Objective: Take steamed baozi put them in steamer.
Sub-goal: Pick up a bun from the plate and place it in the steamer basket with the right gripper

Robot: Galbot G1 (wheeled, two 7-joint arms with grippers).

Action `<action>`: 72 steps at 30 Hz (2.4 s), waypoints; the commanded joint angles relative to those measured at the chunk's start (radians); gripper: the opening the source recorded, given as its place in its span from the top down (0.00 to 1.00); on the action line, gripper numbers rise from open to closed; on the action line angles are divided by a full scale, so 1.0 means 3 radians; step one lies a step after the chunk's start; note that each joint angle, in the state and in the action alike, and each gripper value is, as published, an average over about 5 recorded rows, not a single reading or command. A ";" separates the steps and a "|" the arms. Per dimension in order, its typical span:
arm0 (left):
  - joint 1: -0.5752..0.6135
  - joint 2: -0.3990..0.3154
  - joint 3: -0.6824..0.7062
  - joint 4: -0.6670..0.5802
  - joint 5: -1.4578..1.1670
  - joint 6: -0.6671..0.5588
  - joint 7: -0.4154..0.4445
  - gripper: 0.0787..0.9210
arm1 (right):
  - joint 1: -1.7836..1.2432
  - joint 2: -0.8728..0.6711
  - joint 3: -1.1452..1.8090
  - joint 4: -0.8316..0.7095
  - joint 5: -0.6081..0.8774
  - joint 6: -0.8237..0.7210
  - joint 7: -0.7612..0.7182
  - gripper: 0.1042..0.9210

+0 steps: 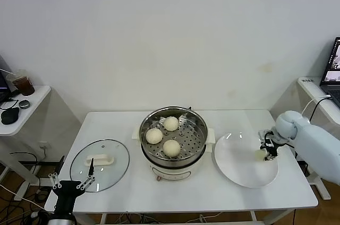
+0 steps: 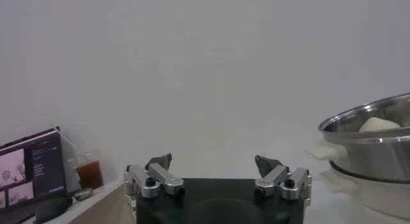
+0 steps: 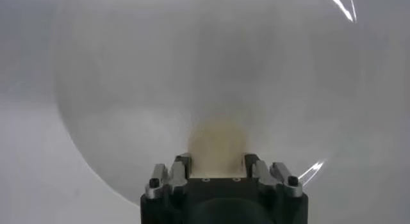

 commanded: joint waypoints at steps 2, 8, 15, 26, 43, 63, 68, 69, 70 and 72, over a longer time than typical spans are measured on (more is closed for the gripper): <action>-0.0047 0.0019 0.0035 0.0000 -0.0001 0.0014 0.0003 0.12 | 0.1097 -0.0352 -0.0830 0.0692 0.0859 -0.0355 -0.0044 0.54; -0.0108 0.0038 0.0090 0.0007 -0.0006 0.0027 0.0006 0.12 | 0.2491 -0.0229 -0.1887 0.1212 0.1776 -0.0735 0.0051 0.53; -0.0144 0.0047 0.0113 0.0002 -0.0018 0.0023 0.0004 0.12 | 0.3196 0.0312 -0.2516 0.1656 0.2568 -0.1281 0.0341 0.52; -0.0123 0.0026 0.0070 -0.0003 -0.0038 -0.0001 -0.0002 0.12 | 0.2593 0.1031 -0.2506 0.1610 0.2936 -0.1967 0.0795 0.51; -0.0141 0.0017 0.0033 0.0023 -0.0052 0.0005 0.0003 0.12 | 0.1727 0.1310 -0.2135 0.0685 0.2135 -0.1810 0.0778 0.51; -0.0149 0.0000 0.0047 0.0023 -0.0051 0.0003 0.0003 0.12 | 0.1978 0.1011 -0.2013 0.1083 0.2329 -0.1886 0.0746 0.21; -0.0157 -0.0002 0.0073 0.0023 -0.0044 0.0005 0.0004 0.12 | 0.2042 0.0644 -0.1751 0.1421 0.2438 -0.1913 0.0780 0.13; -0.0157 0.0000 0.0074 0.0023 -0.0043 0.0005 0.0003 0.12 | 0.2018 0.0559 -0.1663 0.1504 0.2454 -0.1910 0.0804 0.12; -0.0158 0.0003 0.0074 0.0023 -0.0044 0.0006 0.0001 0.12 | 0.1980 0.0463 -0.1560 0.1603 0.2471 -0.1906 0.0841 0.12; -0.0161 0.0009 0.0071 0.0022 -0.0063 0.0008 -0.0009 0.12 | 0.1863 0.0258 -0.1353 0.1809 0.2543 -0.1874 0.0988 0.12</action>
